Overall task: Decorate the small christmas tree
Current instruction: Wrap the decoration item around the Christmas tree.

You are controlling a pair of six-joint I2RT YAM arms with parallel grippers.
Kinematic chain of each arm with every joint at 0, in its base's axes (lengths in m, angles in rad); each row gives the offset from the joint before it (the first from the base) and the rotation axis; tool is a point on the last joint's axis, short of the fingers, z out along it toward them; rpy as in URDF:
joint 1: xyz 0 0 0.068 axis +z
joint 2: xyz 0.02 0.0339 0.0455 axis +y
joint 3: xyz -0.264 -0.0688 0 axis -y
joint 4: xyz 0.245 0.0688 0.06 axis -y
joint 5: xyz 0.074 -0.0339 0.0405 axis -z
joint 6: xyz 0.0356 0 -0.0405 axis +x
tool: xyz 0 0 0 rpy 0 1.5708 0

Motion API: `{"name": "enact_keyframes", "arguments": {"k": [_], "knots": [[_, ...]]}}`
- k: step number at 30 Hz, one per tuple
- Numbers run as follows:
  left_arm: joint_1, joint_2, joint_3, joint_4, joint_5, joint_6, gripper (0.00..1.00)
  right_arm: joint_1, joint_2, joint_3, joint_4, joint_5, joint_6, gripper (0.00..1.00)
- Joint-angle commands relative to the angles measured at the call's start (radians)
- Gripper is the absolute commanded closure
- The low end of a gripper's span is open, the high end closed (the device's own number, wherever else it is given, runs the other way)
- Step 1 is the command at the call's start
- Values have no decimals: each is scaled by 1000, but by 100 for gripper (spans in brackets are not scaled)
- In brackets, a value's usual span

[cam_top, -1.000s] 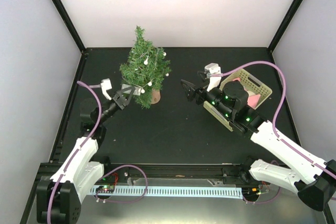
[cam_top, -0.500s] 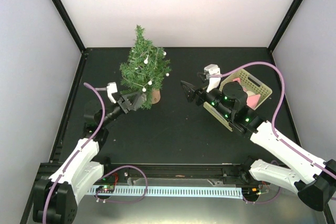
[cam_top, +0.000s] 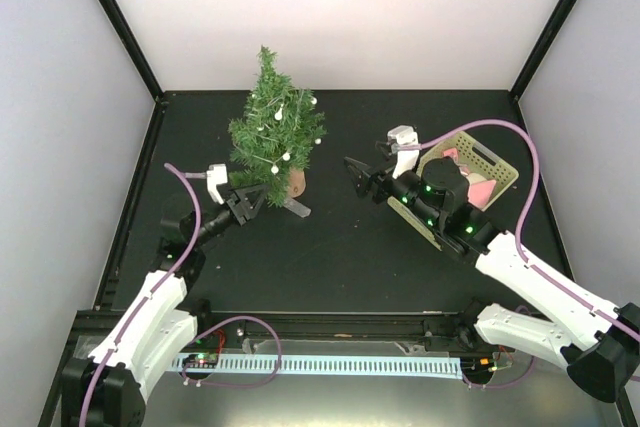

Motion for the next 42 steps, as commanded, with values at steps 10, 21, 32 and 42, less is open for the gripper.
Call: {"name": "enact_keyframes", "arguments": {"k": [10, 21, 32, 42], "knots": [[-7, -23, 76, -303, -127, 206, 47, 7, 36, -141, 132, -112, 5, 21], [4, 10, 18, -308, -220, 178, 52, 10, 144, -174, 270, -237, -143, 35], [2, 185, -167, -9, -203, 33, 65, 10, 166, -181, 280, -223, -160, 36], [-21, 328, -188, 138, -171, 11, 57, 9, 161, -192, 291, -220, -173, 36]]}}
